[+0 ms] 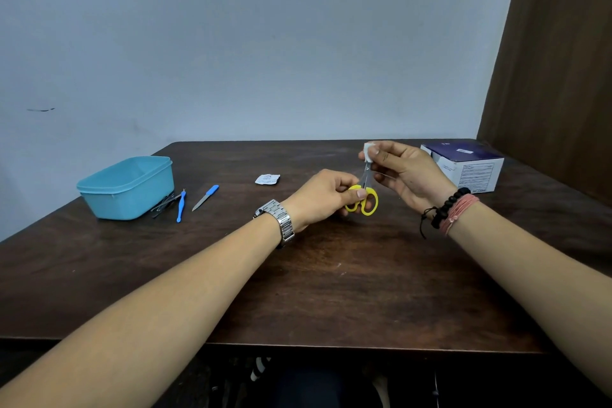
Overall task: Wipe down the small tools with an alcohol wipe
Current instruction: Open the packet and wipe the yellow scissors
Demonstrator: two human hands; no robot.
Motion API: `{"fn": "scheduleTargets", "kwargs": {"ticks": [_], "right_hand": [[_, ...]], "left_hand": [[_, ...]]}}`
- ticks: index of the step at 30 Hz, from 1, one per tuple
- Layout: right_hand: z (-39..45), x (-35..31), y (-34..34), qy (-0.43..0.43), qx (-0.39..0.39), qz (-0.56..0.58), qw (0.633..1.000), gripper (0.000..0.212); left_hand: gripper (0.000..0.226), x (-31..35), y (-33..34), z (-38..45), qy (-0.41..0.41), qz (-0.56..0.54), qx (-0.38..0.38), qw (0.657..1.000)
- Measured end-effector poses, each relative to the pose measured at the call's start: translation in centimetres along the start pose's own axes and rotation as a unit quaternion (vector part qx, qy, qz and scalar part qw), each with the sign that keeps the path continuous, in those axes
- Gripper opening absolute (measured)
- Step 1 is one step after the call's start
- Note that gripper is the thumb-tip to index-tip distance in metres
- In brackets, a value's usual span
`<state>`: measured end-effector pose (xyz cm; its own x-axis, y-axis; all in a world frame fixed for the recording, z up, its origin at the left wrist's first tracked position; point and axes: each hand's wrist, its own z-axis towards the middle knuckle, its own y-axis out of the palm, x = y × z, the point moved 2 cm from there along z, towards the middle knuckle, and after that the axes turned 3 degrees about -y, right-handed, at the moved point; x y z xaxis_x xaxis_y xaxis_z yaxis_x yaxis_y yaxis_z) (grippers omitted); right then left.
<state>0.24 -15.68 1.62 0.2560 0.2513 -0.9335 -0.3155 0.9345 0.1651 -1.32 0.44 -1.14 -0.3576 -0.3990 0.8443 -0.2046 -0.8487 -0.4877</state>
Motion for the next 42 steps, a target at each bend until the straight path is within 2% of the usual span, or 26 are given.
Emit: {"fn": "scheduleTargets", "kwargs": {"ticks": [5,12,17,20,23,26,32,35,38,42], "right_hand": [[0.3,0.0,-0.3,-0.020,0.038,0.011,0.999,0.004],[0.7,-0.4,-1.6,-0.028,0.101,0.082,0.991,0.007],[0.6,0.8,-1.0,0.038,0.056,0.018,0.998,0.008],[0.4,1.1,-0.3,0.041,0.016,-0.009,0.999,0.019],[0.4,0.9,-0.1,0.028,0.014,-0.008,0.999,0.015],[0.3,0.5,-0.3,0.010,0.038,-0.013,0.999,0.008],[0.5,0.0,-1.3,-0.016,0.096,0.035,0.995,0.008],[0.6,0.0,-1.6,-0.038,0.119,0.032,0.992,0.008],[0.7,-0.1,-1.3,-0.074,0.109,-0.036,0.991,0.011],[0.1,-0.2,0.1,-0.148,0.011,-0.254,0.956,0.011]], "left_hand": [[0.013,0.3,-0.1,-0.1,0.010,0.002,-0.002,1.000],[0.015,0.1,-0.2,0.0,0.005,0.018,0.009,1.000],[0.017,0.1,-0.3,-0.1,0.004,-0.004,0.027,1.000],[0.022,0.0,-0.4,-0.1,-0.001,0.001,0.032,0.999],[0.021,0.0,-0.4,-0.1,-0.002,0.003,0.027,1.000],[0.013,0.1,-0.3,-0.1,-0.002,0.025,0.014,1.000],[0.012,0.0,-0.2,0.1,-0.002,0.052,0.005,0.999],[0.015,0.0,-0.3,0.0,-0.015,0.006,0.019,1.000],[0.018,0.1,-0.4,-0.1,-0.019,-0.036,0.040,0.998],[0.013,0.1,-0.5,-0.1,-0.027,-0.087,0.051,0.995]]}}
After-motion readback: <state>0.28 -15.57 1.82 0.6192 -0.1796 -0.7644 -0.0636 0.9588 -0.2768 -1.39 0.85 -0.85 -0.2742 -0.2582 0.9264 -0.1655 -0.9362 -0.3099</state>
